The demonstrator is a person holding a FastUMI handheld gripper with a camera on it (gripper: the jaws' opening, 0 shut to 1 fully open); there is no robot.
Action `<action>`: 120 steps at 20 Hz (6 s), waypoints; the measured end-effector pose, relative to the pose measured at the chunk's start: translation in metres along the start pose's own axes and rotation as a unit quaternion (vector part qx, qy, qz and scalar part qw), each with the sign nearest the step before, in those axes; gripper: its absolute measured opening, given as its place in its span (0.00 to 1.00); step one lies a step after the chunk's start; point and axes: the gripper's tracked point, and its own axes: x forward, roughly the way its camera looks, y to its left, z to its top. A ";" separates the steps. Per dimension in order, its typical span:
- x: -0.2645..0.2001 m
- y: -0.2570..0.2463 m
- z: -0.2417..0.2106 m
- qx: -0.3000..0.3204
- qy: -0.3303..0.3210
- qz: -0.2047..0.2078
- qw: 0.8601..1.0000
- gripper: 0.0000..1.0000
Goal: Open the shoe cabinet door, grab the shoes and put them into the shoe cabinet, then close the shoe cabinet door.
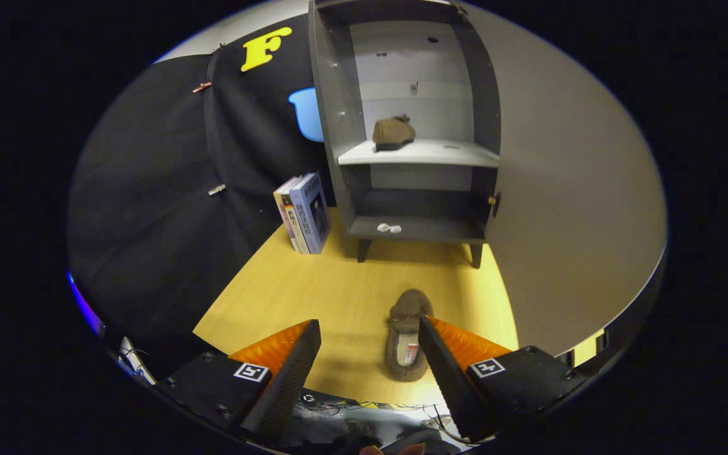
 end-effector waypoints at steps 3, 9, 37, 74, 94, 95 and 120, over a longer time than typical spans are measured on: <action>0.041 -0.013 -0.032 -0.005 0.035 -0.018 0.999 0.99; 0.116 -0.021 -0.085 0.034 0.095 -0.014 0.995 0.99; 0.105 -0.063 0.058 -0.002 -0.106 -0.078 0.991 0.06; 0.280 -0.149 0.449 -0.037 -0.161 -0.179 0.970 0.08; 0.280 -0.143 0.399 -0.010 -0.061 -0.153 0.986 0.78; 0.272 -0.139 0.399 -0.003 -0.064 -0.147 0.987 0.83; -0.138 -0.001 0.375 -0.037 -0.398 -0.096 0.912 0.98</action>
